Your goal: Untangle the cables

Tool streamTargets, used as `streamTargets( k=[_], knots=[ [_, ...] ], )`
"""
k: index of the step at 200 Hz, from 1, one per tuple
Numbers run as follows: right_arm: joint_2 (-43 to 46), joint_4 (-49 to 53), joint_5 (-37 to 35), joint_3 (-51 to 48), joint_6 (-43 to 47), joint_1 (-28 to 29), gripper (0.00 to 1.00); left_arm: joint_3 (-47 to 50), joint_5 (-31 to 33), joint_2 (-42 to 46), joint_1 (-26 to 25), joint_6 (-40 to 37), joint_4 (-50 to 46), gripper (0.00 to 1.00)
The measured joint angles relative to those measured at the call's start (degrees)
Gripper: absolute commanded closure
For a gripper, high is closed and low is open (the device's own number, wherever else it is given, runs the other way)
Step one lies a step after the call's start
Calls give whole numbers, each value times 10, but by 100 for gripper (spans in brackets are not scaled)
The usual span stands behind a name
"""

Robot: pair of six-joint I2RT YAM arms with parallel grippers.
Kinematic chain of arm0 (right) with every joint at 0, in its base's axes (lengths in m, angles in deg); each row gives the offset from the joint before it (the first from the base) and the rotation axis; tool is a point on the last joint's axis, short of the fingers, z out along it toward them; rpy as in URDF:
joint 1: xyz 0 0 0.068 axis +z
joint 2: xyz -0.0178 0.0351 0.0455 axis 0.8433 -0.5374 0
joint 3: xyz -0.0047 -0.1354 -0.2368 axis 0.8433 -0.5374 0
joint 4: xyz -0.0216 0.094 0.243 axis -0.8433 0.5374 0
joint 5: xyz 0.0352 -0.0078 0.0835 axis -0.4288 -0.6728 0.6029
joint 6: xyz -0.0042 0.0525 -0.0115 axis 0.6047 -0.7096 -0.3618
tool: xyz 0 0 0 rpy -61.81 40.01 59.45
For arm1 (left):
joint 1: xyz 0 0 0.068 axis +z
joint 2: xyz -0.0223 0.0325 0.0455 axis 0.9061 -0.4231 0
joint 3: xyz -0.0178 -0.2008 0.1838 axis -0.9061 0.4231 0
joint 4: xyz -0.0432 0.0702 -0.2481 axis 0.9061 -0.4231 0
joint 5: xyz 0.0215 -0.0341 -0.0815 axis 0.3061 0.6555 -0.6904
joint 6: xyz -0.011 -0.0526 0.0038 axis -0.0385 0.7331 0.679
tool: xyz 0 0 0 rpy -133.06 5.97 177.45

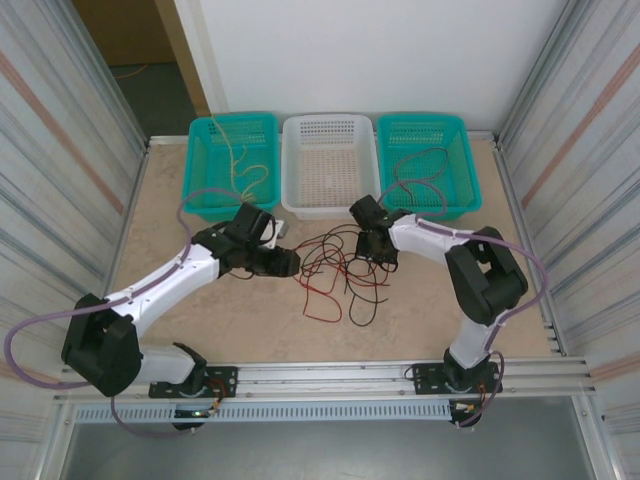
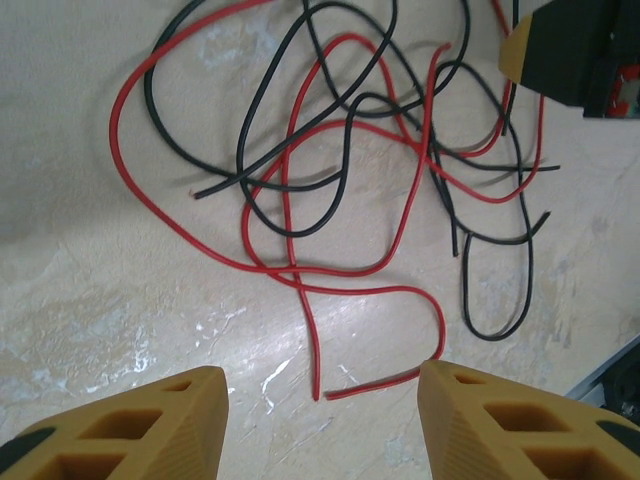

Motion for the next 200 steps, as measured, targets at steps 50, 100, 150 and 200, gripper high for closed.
streamTargets(
  k=[50,100,150,200],
  knots=[
    [194,46,-81,1,34,89,100,-23,7,0,-6,-7,5,45],
    [320,84,-108,50,100,135,100,-63,7,10,-6,-51,26,34],
    [342,96,-111,151,167,179,100,-126,-5,4,-6,-109,39,34],
    [342,95,-108,209,202,211,100,-161,-9,-46,-6,-132,68,39]
  ],
)
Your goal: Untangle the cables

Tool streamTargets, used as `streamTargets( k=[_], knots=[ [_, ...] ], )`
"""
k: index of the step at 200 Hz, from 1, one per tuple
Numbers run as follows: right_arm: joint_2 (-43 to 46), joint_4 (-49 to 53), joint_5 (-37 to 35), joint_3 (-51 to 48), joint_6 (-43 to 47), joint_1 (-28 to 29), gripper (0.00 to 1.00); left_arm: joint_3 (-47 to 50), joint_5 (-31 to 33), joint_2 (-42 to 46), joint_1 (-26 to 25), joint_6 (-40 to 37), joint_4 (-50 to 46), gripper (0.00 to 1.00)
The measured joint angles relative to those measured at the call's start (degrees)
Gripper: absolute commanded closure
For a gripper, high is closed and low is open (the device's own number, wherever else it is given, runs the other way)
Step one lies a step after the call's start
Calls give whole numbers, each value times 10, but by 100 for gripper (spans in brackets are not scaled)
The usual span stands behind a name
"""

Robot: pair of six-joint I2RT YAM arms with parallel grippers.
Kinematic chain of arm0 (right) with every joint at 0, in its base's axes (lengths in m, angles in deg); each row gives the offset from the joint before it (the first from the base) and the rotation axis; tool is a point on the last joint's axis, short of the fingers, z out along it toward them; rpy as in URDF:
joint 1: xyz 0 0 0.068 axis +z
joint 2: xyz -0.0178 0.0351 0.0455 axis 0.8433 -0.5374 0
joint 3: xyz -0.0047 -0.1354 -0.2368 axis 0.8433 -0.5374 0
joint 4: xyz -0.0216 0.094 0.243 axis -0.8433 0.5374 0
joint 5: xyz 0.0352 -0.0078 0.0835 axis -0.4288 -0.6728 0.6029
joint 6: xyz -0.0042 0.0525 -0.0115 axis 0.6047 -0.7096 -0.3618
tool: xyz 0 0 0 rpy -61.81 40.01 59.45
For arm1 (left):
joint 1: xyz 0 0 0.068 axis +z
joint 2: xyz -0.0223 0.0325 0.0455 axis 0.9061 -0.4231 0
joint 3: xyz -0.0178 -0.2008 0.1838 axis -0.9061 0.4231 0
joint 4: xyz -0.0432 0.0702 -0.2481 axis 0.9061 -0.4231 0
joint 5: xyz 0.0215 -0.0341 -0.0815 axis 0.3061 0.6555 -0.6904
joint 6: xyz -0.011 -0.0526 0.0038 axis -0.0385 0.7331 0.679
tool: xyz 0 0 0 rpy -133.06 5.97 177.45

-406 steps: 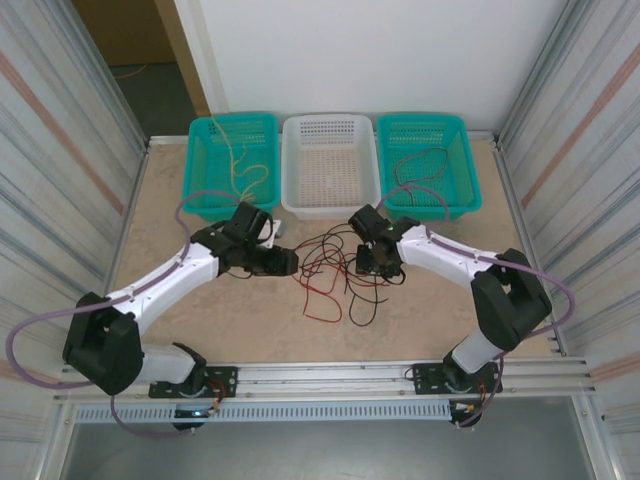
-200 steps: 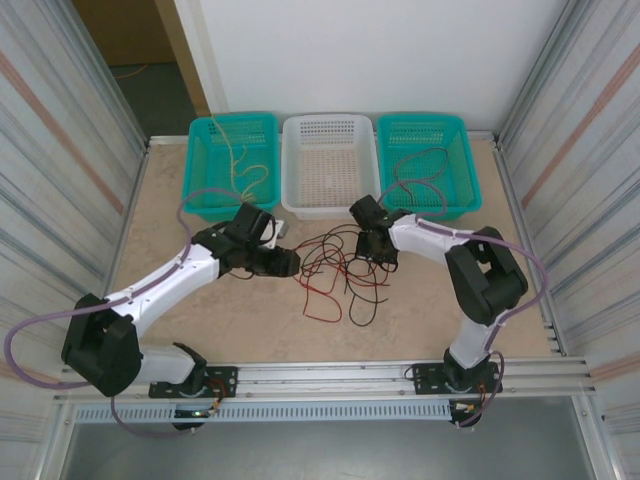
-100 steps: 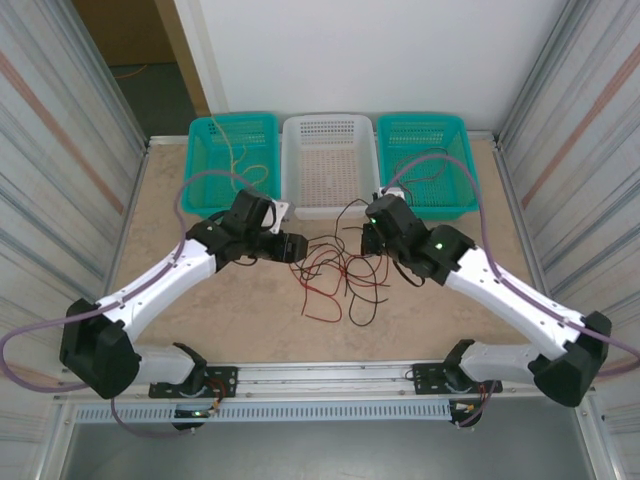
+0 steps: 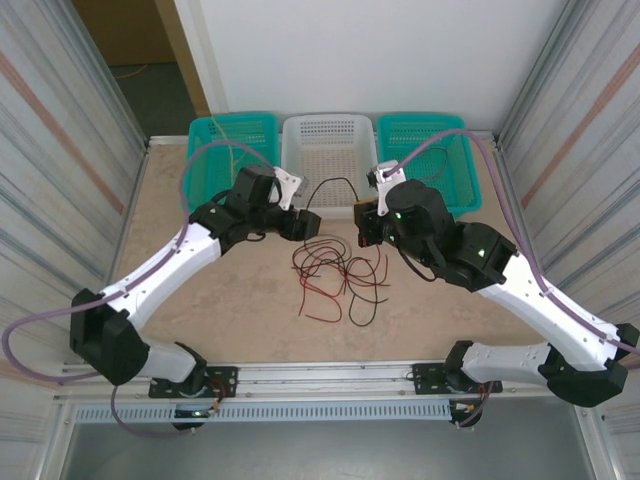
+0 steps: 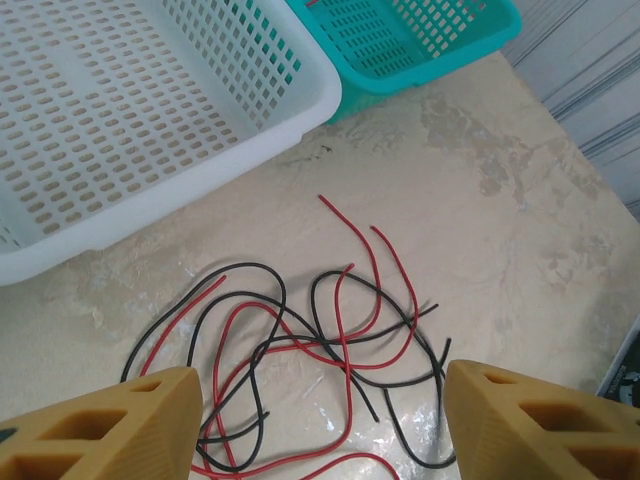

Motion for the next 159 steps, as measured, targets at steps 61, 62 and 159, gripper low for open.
streamTargets(
  k=[61,62,159],
  knots=[
    [0,0,-3,10,12,4,100,-8,-19,-14,0,-8,14,90],
    [0,0,-3,10,12,4,100,-8,-20,-14,0,-11,14,90],
    [0,0,-10,9,-4,-30,28,-9,-59,32,1,8,23,100]
  ],
)
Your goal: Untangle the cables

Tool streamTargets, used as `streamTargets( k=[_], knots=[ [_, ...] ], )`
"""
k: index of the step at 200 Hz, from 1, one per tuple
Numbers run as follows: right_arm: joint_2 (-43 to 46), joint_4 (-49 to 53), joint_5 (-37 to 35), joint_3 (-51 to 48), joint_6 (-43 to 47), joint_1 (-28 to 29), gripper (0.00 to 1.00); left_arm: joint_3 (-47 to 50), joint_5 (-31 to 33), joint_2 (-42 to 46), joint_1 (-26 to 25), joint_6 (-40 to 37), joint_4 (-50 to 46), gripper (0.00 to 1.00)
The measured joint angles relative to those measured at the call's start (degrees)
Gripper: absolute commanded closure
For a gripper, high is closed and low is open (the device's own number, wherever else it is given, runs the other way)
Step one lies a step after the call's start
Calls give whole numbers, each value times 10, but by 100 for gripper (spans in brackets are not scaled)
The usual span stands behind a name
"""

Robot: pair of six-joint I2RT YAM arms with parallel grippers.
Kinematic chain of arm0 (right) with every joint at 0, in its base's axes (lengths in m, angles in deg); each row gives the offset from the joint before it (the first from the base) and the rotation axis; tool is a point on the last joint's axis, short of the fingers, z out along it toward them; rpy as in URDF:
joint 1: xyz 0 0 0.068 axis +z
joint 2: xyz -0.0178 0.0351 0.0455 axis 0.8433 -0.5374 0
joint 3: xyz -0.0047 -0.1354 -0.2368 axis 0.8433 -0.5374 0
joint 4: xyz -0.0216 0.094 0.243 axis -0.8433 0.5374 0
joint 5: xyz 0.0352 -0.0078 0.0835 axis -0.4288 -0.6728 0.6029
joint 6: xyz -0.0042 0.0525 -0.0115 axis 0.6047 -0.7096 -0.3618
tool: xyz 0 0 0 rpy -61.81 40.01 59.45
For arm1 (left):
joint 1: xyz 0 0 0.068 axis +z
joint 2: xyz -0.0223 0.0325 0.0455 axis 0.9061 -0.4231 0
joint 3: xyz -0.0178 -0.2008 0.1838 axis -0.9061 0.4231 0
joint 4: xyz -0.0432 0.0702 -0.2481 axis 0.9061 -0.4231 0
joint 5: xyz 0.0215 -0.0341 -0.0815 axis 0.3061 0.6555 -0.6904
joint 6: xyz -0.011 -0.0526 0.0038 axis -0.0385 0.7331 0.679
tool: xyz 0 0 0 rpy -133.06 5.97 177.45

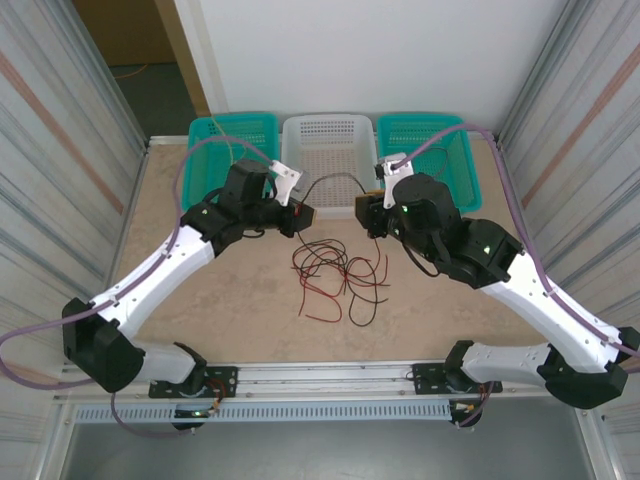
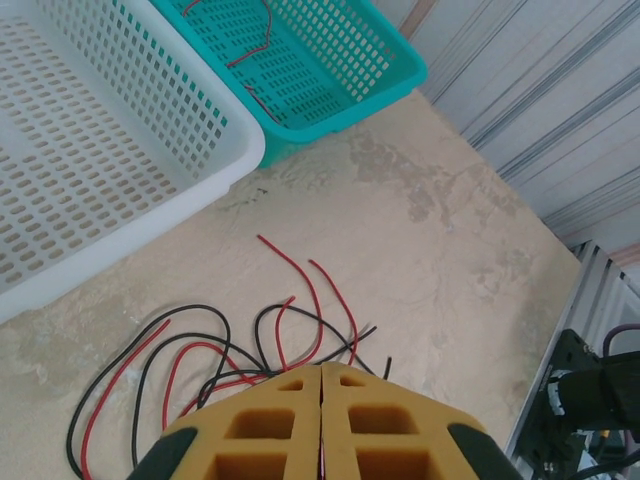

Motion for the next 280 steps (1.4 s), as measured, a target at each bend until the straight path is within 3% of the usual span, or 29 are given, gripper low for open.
streamTargets(
  k=[5,12,68,115,124,139,163,180,253,280],
  knots=[
    [0,2,-5,0,-3,-4,21,-1,0,0,2,5,-1,100],
    [0,6,-10,0,-10,-12,18,-3,0,-2,7,15,-3,100],
    [52,27,-9,-70,-63,-103,17,-75,-36,-76,122,131,-3,100],
    [74,29,27,-104,-96,-117,20,-298,-25,-230,130,172,-27,99],
    [73,30,34,-107,-101,-117,20,-350,-19,-266,133,182,-37,91],
    [70,30,42,-112,-105,-117,20,-423,-13,-322,141,197,-47,53],
    [70,33,45,-119,-107,-117,19,-466,-8,-382,151,216,-56,27],
    [70,35,46,-125,-109,-118,19,-455,-4,-394,151,225,-58,2],
    [14,49,74,-131,-120,-128,21,-410,57,-355,102,136,-110,2],
    [7,48,82,-131,-121,-128,21,-417,67,-355,94,108,-133,14]
  ],
)
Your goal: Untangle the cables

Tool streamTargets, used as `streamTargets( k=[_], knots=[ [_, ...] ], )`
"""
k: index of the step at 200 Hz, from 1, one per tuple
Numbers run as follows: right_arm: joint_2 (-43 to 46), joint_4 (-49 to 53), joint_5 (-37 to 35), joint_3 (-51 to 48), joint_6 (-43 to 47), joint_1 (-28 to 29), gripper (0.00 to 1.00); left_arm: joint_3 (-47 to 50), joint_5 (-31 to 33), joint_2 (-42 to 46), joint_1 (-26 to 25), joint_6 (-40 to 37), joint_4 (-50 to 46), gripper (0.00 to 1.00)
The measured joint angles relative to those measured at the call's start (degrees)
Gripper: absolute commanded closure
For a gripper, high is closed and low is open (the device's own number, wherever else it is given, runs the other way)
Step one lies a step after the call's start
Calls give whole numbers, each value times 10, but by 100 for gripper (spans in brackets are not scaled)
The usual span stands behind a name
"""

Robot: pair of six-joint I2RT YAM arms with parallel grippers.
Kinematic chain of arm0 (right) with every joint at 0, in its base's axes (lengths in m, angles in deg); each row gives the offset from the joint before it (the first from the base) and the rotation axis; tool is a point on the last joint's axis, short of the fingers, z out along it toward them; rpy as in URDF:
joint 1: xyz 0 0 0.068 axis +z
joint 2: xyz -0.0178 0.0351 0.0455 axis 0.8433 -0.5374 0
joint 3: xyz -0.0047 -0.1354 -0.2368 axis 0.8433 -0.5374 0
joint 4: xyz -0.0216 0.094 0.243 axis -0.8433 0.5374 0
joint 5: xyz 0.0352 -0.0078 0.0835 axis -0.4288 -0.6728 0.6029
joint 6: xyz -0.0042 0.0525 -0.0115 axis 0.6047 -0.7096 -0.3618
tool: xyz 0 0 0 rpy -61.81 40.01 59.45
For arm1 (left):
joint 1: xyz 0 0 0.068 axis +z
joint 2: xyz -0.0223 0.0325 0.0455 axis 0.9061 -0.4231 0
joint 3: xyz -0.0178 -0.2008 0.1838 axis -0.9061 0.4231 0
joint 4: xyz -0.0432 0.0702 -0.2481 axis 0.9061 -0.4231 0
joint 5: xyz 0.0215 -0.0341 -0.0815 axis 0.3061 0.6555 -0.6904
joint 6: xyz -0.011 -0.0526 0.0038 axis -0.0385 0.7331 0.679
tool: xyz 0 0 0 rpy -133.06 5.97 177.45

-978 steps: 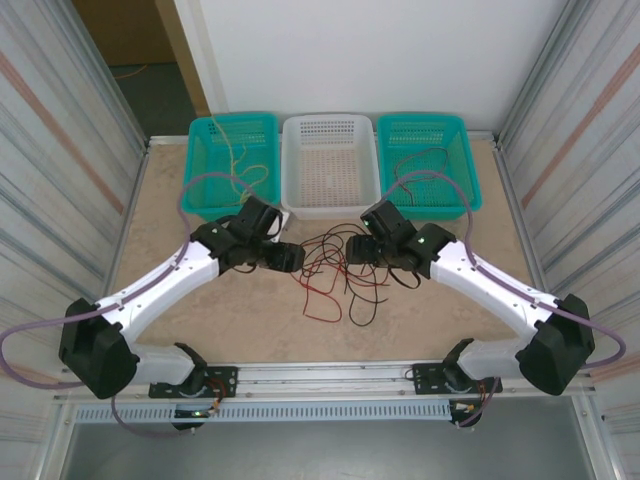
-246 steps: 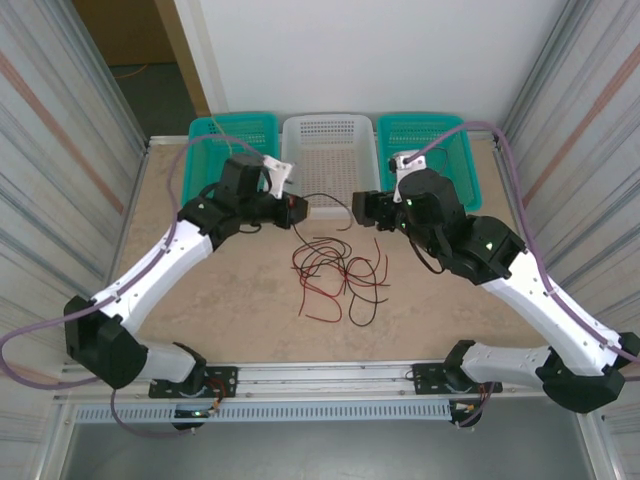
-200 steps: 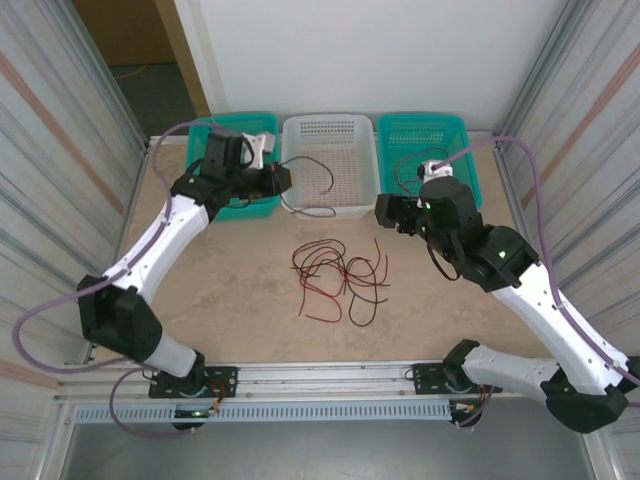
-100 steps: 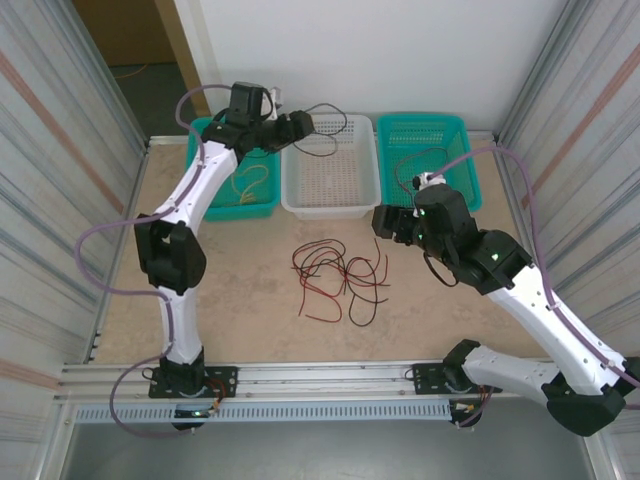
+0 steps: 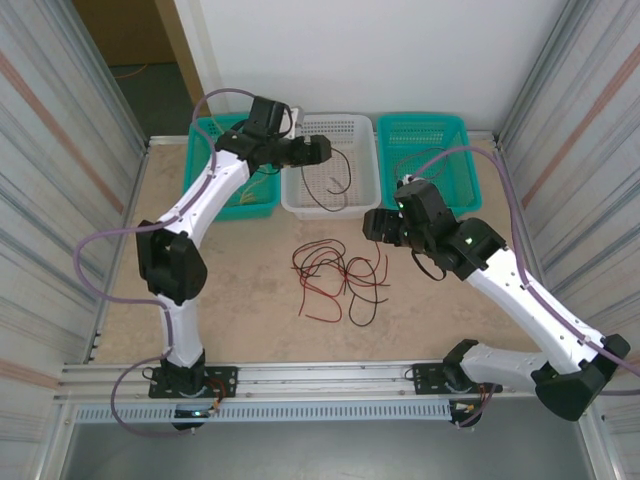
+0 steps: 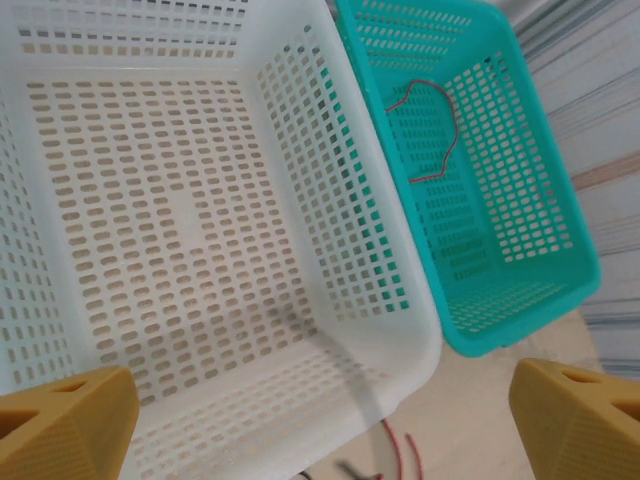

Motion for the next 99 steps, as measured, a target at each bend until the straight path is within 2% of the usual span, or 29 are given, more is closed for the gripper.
streamTargets(
  k=[21,49,76,99],
  knots=[
    [0,0,3,0,-1,0,20,-75,9,-37,0,-25,-56,15],
    [0,2,4,0,-1,-1,18,-269,31,-144,-4,-82,-147,17],
    [-15,1,27,7,3,-31,14,-259,42,-152,-12,-114,-198,15],
    [-82,-21,72,46,26,-63,12,-240,43,-151,-18,-129,-214,16]
  ],
)
